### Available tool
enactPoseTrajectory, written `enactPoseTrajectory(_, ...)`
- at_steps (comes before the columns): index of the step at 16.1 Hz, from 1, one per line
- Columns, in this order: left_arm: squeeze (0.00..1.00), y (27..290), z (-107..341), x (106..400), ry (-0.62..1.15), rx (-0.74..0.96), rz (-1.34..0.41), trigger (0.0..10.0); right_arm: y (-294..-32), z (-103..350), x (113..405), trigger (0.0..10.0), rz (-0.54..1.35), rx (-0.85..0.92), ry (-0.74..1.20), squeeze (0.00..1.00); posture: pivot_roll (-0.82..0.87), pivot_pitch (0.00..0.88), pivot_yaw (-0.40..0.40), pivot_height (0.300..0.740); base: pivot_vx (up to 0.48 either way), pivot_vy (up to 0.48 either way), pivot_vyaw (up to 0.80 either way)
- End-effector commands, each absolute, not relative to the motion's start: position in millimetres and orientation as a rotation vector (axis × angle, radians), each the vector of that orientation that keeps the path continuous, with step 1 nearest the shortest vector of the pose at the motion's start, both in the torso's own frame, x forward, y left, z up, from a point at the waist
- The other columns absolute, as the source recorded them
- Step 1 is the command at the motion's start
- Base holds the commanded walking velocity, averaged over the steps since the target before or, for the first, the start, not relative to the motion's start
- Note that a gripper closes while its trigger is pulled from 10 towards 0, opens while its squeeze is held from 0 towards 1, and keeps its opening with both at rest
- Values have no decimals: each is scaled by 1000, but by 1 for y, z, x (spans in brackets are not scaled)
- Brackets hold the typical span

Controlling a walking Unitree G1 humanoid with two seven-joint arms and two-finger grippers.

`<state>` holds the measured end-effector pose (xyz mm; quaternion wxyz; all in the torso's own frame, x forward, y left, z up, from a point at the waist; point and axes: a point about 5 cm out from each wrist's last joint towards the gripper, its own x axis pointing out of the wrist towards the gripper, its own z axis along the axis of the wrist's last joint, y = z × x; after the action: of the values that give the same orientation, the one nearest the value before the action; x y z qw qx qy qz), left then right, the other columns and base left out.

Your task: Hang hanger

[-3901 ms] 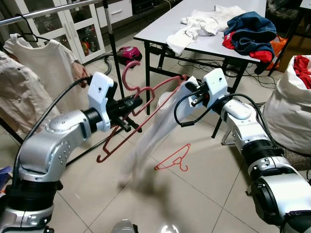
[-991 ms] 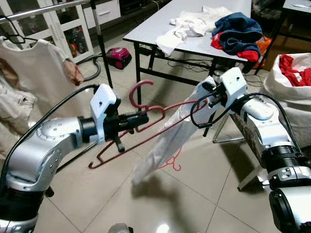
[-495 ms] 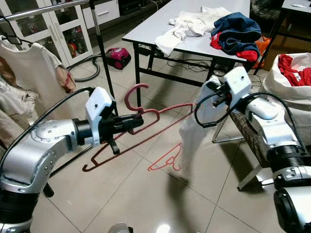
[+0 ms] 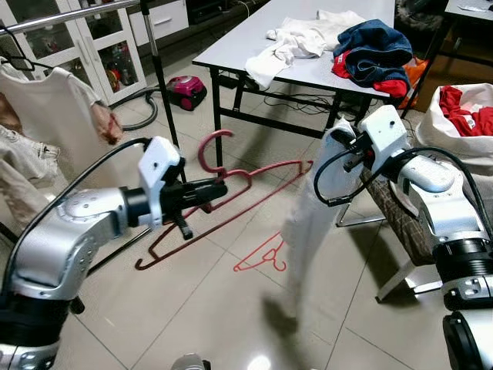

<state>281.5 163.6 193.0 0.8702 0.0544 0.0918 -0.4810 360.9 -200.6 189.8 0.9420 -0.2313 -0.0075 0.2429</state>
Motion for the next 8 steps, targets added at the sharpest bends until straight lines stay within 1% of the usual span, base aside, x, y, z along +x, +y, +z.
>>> enactPoseTrajectory(1,0,161,196,284,171,132,-1011,10000,-199,201,359,10000,502,-460,-55,0,-24,0,28,740,0,0,0)
enactPoseTrajectory(8,0,159,191,287,182,146,-990,10000,-193,209,351,10000,539,-457,-70,0,-30,0,21,740,0,0,0)
